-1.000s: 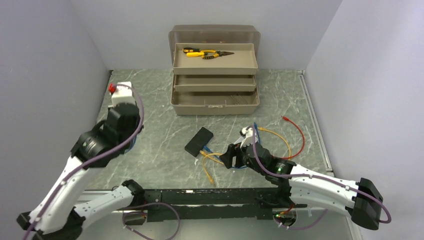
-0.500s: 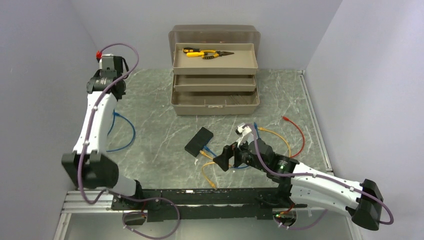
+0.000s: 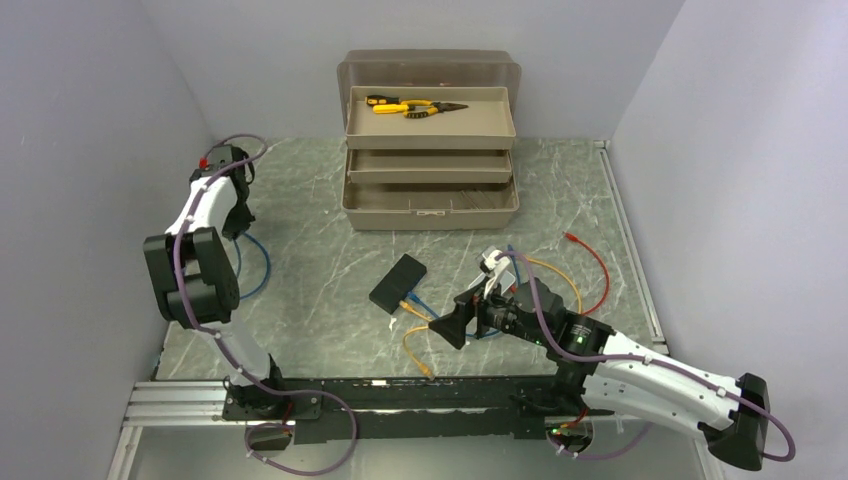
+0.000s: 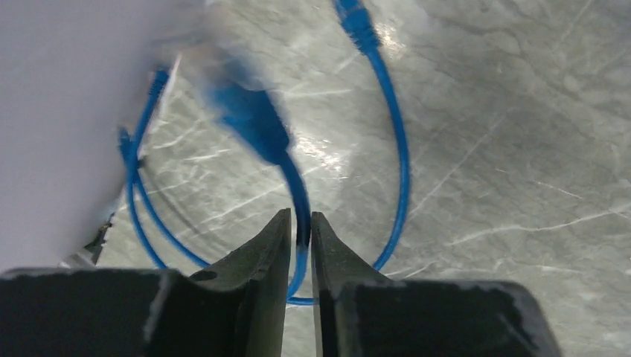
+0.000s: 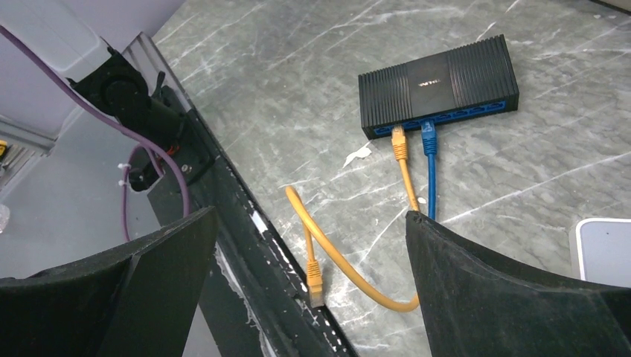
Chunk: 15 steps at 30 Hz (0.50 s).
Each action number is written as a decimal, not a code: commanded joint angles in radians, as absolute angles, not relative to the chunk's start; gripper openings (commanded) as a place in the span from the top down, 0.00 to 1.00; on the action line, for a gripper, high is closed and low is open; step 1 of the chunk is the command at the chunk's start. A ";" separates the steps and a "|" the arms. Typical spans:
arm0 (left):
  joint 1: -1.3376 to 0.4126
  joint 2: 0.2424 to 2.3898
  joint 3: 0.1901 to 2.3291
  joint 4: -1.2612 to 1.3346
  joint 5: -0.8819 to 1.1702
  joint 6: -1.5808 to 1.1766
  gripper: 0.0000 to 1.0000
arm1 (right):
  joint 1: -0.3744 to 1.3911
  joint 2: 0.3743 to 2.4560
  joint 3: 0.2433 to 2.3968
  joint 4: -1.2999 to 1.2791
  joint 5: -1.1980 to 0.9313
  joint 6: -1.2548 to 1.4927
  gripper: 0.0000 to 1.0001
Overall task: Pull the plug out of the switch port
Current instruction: Place the connector at the center of the board.
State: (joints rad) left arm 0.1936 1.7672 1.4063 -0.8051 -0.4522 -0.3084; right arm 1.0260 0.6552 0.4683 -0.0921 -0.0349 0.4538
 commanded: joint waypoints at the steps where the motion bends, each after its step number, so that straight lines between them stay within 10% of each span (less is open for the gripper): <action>1: 0.194 1.787 1.389 -0.762 -0.318 -0.386 0.62 | 1.025 0.642 0.480 -0.095 -0.003 0.435 0.00; 6: 0.191 1.783 1.365 -0.753 -0.213 -0.403 0.03 | 1.024 0.658 0.467 -0.079 0.023 0.447 0.00; 15: 0.113 1.453 1.384 -0.747 -0.239 -0.461 0.01 | 1.025 0.669 0.482 -0.106 0.075 0.445 0.00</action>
State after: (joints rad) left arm 0.1757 1.6878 1.3430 -0.7708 -0.2260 -0.4156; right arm 1.0260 0.6685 0.4625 -0.1150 0.0280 0.4541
